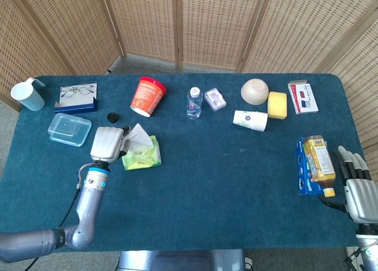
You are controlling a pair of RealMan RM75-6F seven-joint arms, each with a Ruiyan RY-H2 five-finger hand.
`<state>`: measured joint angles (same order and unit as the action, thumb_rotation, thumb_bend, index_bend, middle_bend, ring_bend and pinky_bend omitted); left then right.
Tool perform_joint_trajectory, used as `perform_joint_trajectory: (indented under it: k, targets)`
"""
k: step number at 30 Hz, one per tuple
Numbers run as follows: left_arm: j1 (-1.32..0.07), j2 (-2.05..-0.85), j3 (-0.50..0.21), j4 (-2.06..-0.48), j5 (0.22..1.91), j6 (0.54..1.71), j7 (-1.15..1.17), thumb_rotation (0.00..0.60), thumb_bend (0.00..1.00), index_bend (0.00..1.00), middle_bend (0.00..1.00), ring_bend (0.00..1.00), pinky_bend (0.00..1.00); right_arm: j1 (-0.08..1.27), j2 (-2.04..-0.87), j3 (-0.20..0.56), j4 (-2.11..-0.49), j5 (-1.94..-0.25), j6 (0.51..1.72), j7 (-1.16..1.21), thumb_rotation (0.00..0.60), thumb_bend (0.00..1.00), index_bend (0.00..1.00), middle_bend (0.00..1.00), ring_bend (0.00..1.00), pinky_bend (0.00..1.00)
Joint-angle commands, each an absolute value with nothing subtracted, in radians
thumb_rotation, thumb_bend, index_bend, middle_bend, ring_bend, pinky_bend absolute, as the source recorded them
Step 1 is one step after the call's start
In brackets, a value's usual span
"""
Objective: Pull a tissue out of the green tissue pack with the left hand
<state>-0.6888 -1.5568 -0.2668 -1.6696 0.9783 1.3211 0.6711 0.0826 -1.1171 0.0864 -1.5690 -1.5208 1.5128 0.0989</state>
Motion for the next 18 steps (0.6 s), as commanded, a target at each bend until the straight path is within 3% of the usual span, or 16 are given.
perform_joint_trajectory:
  k: [1,9,13,18]
  targets:
    - [-0.645,-1.431,-0.283,-1.785,1.098,1.378,0.577,0.600,0.51,0.77,0.80,0.66,0.68,0.083,-1.121,0.085,-1.569,-1.522,1.512,0.090,0.600,0.00,0.00,0.00,0.00,0.00]
    - [-0.582,-1.251,-0.281,-1.941,1.267,1.435,0.487,0.600,0.51,0.77,0.80,0.66,0.69,0.086,-1.130,0.082,-1.570,-1.522,1.506,0.065,0.600,0.00,0.00,0.00,0.00,0.00]
    - [-0.532,-1.171,-0.225,-1.992,1.363,1.443,0.429,0.600,0.51,0.77,0.80,0.66,0.69,0.086,-1.133,0.081,-1.571,-1.524,1.508,0.057,0.600,0.00,0.00,0.00,0.00,0.00]
    - [-0.464,-1.101,-0.084,-1.961,1.497,1.407,0.370,0.600,0.51,0.77,0.80,0.66,0.69,0.084,-1.132,0.080,-1.574,-1.526,1.512,0.051,0.600,0.00,0.00,0.00,0.00,0.00]
